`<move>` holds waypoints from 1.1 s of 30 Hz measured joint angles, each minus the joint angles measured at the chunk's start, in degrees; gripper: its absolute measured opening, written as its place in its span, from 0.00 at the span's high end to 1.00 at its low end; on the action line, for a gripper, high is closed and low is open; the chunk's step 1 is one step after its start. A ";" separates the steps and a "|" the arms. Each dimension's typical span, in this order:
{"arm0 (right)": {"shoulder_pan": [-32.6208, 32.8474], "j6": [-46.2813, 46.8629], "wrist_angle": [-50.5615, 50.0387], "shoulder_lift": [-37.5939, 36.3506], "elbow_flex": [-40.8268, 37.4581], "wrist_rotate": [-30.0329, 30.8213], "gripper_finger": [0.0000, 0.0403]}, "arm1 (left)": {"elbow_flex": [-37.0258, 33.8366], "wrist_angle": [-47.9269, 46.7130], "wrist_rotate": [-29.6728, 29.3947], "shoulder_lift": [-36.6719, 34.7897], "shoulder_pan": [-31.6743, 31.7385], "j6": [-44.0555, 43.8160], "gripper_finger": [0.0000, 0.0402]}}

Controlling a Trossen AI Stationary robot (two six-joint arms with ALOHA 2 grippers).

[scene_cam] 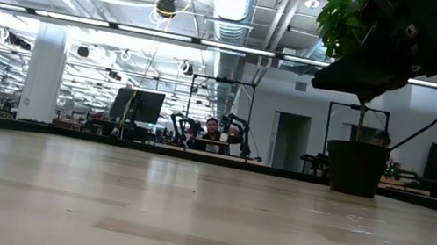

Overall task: Sort pens & pencils
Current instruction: Return to Home Position

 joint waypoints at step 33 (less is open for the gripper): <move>9.15 -2.54 -11.38 -33.10 -11.23 0.06 0.72 | -16.52 62.39 53.98 -0.13 13.74 32.17 0.89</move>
